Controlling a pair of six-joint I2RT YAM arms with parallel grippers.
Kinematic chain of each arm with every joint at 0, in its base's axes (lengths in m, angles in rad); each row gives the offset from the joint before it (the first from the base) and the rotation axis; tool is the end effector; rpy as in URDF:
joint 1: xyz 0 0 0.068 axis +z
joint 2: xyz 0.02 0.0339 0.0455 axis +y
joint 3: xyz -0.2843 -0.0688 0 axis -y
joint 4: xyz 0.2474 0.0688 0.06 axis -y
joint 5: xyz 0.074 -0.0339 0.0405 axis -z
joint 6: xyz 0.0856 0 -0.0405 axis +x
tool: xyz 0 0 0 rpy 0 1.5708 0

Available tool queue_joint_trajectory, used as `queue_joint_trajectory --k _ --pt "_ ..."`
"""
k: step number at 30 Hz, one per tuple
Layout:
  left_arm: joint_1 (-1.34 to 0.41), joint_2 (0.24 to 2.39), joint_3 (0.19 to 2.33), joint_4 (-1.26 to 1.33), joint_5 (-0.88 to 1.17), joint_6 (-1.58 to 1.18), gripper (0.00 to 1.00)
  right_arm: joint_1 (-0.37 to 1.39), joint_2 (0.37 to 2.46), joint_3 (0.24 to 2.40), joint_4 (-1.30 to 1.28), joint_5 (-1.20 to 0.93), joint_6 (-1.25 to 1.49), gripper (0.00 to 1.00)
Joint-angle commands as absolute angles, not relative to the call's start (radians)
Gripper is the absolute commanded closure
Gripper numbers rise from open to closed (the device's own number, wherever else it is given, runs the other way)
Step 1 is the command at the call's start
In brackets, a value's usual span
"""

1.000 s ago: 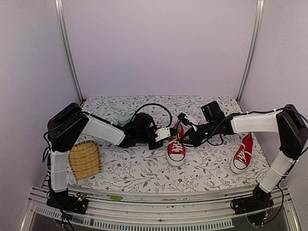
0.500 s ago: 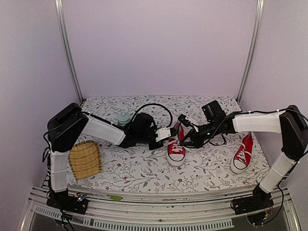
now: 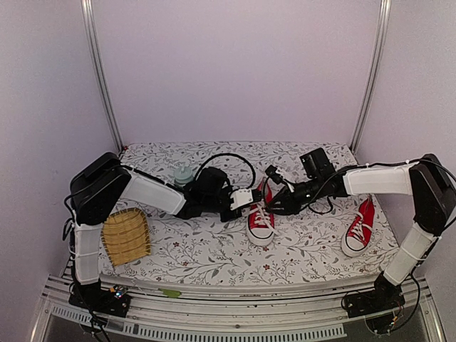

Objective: Tie the shoes
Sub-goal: Cross the half-tied shoelace with the shoelace loop.

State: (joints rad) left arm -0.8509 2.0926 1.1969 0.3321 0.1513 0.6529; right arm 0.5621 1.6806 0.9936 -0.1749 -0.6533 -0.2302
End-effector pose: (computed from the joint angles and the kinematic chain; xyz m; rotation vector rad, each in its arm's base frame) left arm 0.3181 -0.3824 0.1196 1.5255 1.5006 -0.2777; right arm 0.2878 0.2428 0.1778 -1.1978 2.0878 0.9440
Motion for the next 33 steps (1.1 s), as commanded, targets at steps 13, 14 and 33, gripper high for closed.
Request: queue_joint_trajectory --k 13,14,33 --pt "-0.864 2.058 1.209 0.347 0.172 0.638 1.0 0.572 1.79 1.032 0.039 -0.567 -0.186 0.82" --pt "-0.864 2.059 1.209 0.347 0.173 0.638 1.0 0.571 1.793 1.034 0.04 -0.568 -0.186 0.82" --pt "-0.861 2.057 1.203 0.34 0.166 0.688 1.0 0.573 1.795 1.04 0.05 -0.524 -0.21 0.99"
